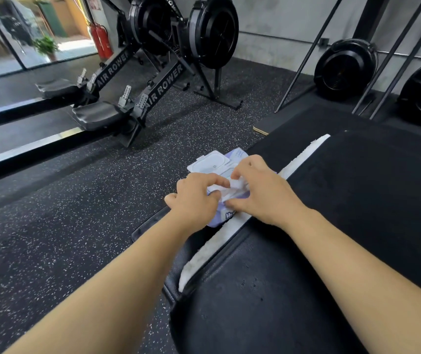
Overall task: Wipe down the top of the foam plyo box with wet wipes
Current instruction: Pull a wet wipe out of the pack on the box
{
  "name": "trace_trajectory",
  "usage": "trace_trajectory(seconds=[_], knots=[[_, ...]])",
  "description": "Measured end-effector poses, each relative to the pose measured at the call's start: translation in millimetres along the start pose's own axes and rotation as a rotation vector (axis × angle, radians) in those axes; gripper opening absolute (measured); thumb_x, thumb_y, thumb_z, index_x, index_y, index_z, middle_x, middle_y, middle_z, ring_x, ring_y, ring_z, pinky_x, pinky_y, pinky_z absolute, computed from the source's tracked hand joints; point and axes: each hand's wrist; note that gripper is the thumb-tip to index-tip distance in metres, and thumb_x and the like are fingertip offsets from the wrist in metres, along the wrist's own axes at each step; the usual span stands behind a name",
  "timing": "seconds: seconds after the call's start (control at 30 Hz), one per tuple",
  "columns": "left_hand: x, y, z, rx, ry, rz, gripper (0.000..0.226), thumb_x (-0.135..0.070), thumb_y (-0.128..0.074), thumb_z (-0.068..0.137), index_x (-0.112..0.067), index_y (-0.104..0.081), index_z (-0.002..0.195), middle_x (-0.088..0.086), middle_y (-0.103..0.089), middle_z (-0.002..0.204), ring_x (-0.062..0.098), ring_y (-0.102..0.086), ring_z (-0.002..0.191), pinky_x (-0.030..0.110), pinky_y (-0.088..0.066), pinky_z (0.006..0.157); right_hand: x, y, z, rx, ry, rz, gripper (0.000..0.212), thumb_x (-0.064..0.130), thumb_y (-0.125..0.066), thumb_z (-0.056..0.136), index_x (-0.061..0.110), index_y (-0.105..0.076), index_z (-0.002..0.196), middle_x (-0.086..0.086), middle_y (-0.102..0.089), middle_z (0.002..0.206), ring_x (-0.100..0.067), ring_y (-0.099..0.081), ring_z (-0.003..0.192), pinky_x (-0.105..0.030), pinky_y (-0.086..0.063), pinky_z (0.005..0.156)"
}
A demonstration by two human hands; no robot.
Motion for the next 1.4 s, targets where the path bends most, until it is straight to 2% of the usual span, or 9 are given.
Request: trace_trajectory(seconds=[0.1,0.23,0.4,0.53,0.67,1.0,1.2,1.33,1.4], knots=[[-5.5,-5.3,2.9,-0.017,0.014,-0.019,0.034,-0.031,-0.052,0.093,-0.052,-0.056,0.067,-0.013,-0.058,0.089,0.02,-0.051,0.107,0.033,-0.023,0.081,-5.7,2.7,1.1,-0.086,-0.004,0.148,0.016,0.029,-0.068,0.091,0.013,-0.07,0.093,0.005,-0.058,0.109,-0.015,-0.055,0.094,-0.033,-0.043,0.083],[-8.8,-9.0,10.6,-0.114,-0.013,-0.07,0.02,-0.039,-0.056,0.092,-0.047,-0.06,0.074,-0.018,-0.059,0.092,0.016,-0.048,0.112,0.035,-0.024,0.085,-8.1,8.0,2.9,-0.202,-0.077,0.355,0.026,0.012,-0.062,0.093,-0.008,-0.065,0.076,-0.02,-0.059,0.075,-0.024,-0.052,0.073,-0.039,-0.043,0.074],[-15.7,-9.9,28.4,-0.042,-0.047,-0.034,0.008,-0.05,-0.059,0.085,-0.045,-0.062,0.091,-0.019,-0.065,0.103,0.012,-0.051,0.113,0.033,-0.024,0.086,0.0,10.2,-3.8,-0.308,-0.224,0.856,0.019,0.006,-0.059,0.092,-0.004,-0.074,0.086,-0.029,-0.062,0.082,-0.018,-0.052,0.074,-0.044,-0.051,0.075],[-19.7,-8.6,35.1,0.068,0.02,-0.161,0.021,-0.049,-0.059,0.061,-0.035,-0.065,0.075,-0.009,-0.058,0.071,0.034,-0.061,0.104,0.053,-0.042,0.098,1.8,10.8,-12.3,-0.379,-0.329,1.218,0.02,0.004,-0.059,0.096,0.01,-0.074,0.084,0.007,-0.065,0.064,0.0,-0.059,0.062,-0.024,-0.057,0.074],[-19.4,-9.9,39.0,0.081,0.059,-0.158,0.025,-0.046,-0.062,0.056,-0.024,-0.062,0.069,-0.009,-0.051,0.061,0.028,-0.057,0.082,0.049,-0.042,0.096,2.2,17.1,-21.5,-0.462,-0.407,1.459,0.023,0.002,-0.057,0.096,0.01,-0.07,0.079,0.002,-0.062,0.068,-0.002,-0.059,0.062,-0.028,-0.058,0.08],[-19.4,-16.9,31.5,-0.016,0.129,-0.015,0.024,-0.042,-0.06,0.076,-0.026,-0.054,0.059,-0.013,-0.057,0.071,0.017,-0.051,0.091,0.033,-0.023,0.073,7.6,41.2,-42.0,-0.523,-0.387,1.44,0.029,0.006,-0.049,0.1,0.011,-0.062,0.076,0.004,-0.062,0.06,-0.01,-0.058,0.062,-0.025,-0.052,0.065],[-30.0,-14.3,15.0,-0.024,0.086,0.049,0.006,-0.042,-0.06,0.077,-0.036,-0.061,0.078,-0.006,-0.065,0.09,0.019,-0.049,0.106,0.033,-0.029,0.09,10.8,83.4,-55.3,-0.562,-0.397,1.358,0.028,0.014,-0.051,0.102,0.014,-0.059,0.075,0.001,-0.056,0.068,-0.012,-0.053,0.065,-0.029,-0.044,0.066],[-51.7,-2.3,-17.7,0.007,-0.068,-0.109,0.036,-0.028,-0.062,0.075,-0.045,-0.06,0.106,-0.012,-0.056,0.084,0.013,-0.051,0.083,0.026,-0.034,0.075,19.7,105.4,-73.7,-0.53,-0.395,1.3,0.032,0.016,-0.051,0.102,0.016,-0.058,0.07,0.003,-0.055,0.063,-0.014,-0.052,0.064,-0.033,-0.044,0.069],[-65.8,5.7,-43.9,0.216,-0.136,-0.371,0.048,-0.021,-0.062,0.066,-0.035,-0.063,0.112,-0.01,-0.063,0.087,0.009,-0.057,0.08,0.021,-0.038,0.067,26.0,114.5,-84.6,-0.533,-0.398,1.3,0.032,0.016,-0.052,0.102,0.016,-0.057,0.07,0.003,-0.054,0.062,-0.013,-0.051,0.064,-0.033,-0.044,0.069]])
Point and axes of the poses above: each hand's wrist, its own z-axis towards the middle knuckle, its own y-axis out of the back of the hand, x = y × z
